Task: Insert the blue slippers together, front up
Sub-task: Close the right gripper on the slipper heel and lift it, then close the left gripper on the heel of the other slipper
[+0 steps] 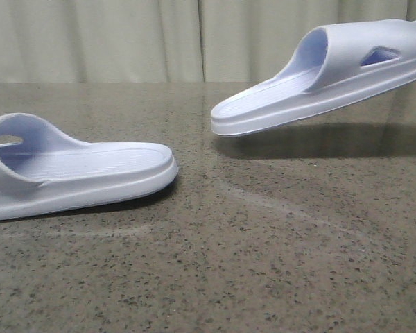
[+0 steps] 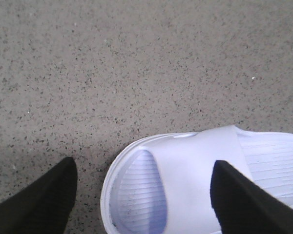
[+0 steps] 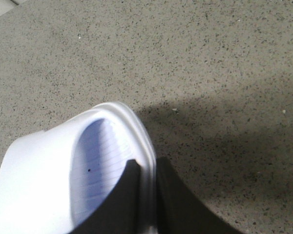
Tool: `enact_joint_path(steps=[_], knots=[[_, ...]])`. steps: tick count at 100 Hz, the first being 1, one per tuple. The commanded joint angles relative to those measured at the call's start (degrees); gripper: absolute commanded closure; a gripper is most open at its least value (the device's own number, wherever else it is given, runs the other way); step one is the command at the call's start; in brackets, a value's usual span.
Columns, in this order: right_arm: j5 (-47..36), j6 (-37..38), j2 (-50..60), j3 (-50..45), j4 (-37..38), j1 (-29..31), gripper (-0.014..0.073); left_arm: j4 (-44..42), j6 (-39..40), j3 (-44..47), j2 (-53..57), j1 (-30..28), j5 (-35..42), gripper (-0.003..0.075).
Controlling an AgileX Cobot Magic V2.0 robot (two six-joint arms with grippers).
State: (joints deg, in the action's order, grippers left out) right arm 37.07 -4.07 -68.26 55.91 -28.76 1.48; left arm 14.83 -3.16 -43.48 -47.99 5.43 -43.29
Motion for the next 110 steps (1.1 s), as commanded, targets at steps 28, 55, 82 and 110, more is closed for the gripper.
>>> enact_joint_path(steps=[28,55,82,110], knots=[[-2.57,-1.95,1.57,2.03,-0.41,0.39,0.0701,-1.38,1.57,-0.91,-0.56,-9.52,2.69,0.0215],[-3.28,-2.06,1.57,2.03,-0.41,0.39,0.0701,3.59,1.57,0.68,-1.1,-9.62,2.63,0.0215],[-3.44,-2.86,1.57,2.03,-0.41,0.39,0.0701,8.01,1.57,2.71,-1.1,-9.62,2.23,0.0215],[-3.53,-2.85,1.57,2.03,-0.41,0.39,0.0701,11.95,1.47,5.96,-1.1,-9.62,3.74,0.0215]])
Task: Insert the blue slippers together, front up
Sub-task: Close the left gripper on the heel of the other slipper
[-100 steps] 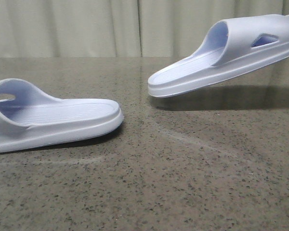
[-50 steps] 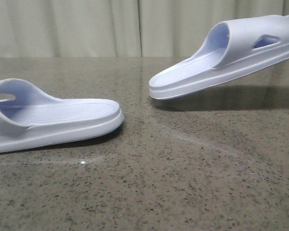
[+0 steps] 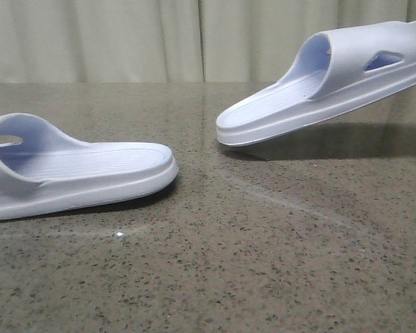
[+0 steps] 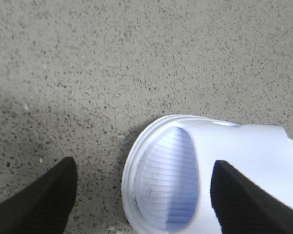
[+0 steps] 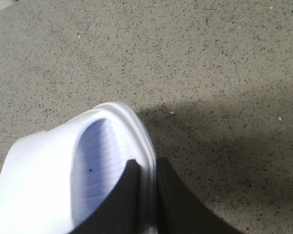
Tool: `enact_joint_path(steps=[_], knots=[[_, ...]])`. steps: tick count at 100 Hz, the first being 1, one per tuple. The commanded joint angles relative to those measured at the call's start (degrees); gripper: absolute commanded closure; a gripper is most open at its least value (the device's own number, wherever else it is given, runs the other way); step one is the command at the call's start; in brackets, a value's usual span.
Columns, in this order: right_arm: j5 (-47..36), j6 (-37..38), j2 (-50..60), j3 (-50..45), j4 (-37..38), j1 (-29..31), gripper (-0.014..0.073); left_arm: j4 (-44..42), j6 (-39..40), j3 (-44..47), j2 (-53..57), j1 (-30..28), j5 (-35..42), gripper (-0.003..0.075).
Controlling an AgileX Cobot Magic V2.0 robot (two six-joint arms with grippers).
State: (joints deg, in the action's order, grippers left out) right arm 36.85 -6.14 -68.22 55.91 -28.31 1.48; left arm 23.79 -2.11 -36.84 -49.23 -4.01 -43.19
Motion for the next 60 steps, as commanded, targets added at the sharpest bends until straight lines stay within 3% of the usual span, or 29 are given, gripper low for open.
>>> enact_joint_path(steps=[1,60], knots=[[-3.31,-0.77,1.53,2.03,-0.86,0.39,0.0701,2.99,0.43,-0.65,0.13,-0.18,3.95,0.0215],[-3.5,-0.81,1.53,2.03,-0.86,0.39,0.0701,8.74,0.43,4.58,0.13,-0.61,5.86,0.0215]])
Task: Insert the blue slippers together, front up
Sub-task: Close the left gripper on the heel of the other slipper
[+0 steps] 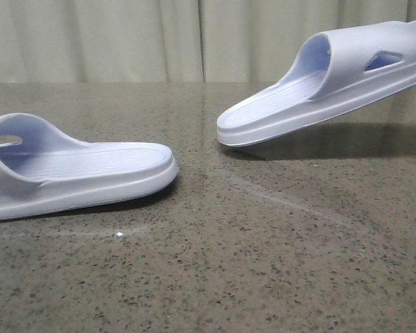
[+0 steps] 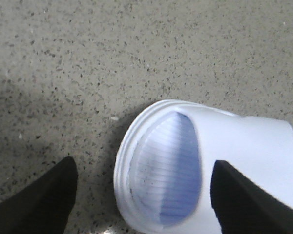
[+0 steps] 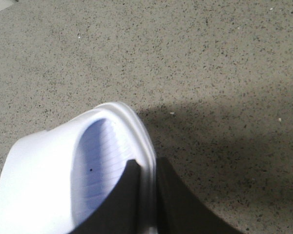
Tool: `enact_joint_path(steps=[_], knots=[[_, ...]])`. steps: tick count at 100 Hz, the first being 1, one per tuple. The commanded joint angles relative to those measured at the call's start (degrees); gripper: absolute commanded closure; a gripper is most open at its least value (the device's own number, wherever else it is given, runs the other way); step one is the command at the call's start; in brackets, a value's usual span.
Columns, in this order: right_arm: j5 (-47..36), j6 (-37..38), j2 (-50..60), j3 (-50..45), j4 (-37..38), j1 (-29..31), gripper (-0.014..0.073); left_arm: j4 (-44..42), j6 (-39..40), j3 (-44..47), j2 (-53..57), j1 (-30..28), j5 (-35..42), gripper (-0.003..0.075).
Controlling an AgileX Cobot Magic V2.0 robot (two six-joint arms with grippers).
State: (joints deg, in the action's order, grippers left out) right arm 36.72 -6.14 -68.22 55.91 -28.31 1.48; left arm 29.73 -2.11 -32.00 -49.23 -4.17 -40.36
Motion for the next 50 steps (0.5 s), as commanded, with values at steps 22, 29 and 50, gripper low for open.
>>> enact_joint_path(steps=[22,29,50], knots=[[-3.49,-0.81,1.53,2.03,-0.86,0.39,0.0701,6.17,0.31,1.69,0.13,-3.78,3.16,0.0215],[-3.51,-0.81,1.53,2.03,-0.86,0.39,0.0701,7.8,-0.98,1.77,0.13,-4.17,3.37,0.0218],[-3.77,-0.81,1.53,2.03,-0.86,0.39,0.0701,13.88,-3.82,1.77,0.13,-4.29,4.16,0.0225]])
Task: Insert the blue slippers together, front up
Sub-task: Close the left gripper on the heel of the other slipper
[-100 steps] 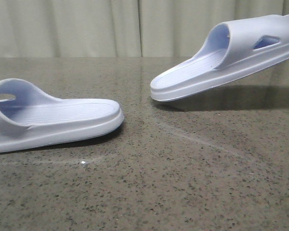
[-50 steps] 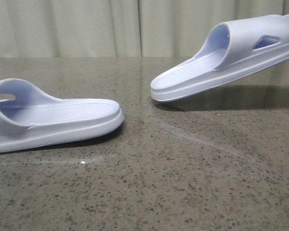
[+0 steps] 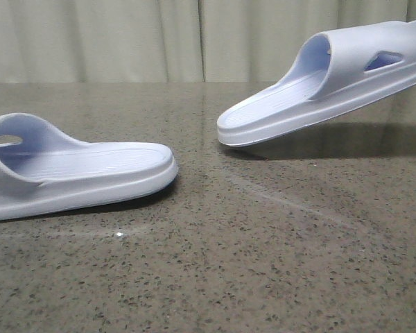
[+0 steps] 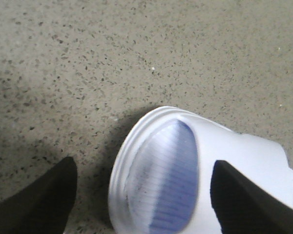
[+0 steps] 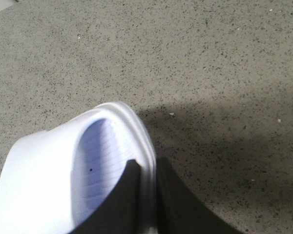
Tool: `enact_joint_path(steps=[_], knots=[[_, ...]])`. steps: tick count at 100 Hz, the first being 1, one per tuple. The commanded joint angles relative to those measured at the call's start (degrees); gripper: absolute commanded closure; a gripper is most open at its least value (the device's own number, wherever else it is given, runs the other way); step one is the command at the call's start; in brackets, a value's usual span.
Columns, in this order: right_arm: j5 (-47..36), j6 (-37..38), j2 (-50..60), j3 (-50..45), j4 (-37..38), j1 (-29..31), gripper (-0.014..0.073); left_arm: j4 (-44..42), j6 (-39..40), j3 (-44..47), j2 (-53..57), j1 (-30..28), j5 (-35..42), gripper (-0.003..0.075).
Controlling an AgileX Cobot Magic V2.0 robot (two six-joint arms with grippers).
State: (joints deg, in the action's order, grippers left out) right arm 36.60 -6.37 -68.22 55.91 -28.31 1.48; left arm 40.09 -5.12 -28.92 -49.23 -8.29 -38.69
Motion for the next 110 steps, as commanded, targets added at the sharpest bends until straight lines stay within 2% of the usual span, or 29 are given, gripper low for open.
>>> enact_joint_path(steps=[1,65,110], knots=[[-3.64,-0.58,1.53,2.03,-0.86,0.39,0.0701,3.52,-0.82,-1.31,0.03,-0.17,2.61,0.0225],[-3.64,-0.58,1.53,2.03,-0.86,0.39,0.0701,9.03,-1.34,-1.31,-3.93,-0.17,4.46,0.0225],[-3.64,-0.58,1.53,2.03,-0.86,0.39,0.0701,13.22,-1.34,2.09,-3.93,-0.17,5.05,0.0225]])
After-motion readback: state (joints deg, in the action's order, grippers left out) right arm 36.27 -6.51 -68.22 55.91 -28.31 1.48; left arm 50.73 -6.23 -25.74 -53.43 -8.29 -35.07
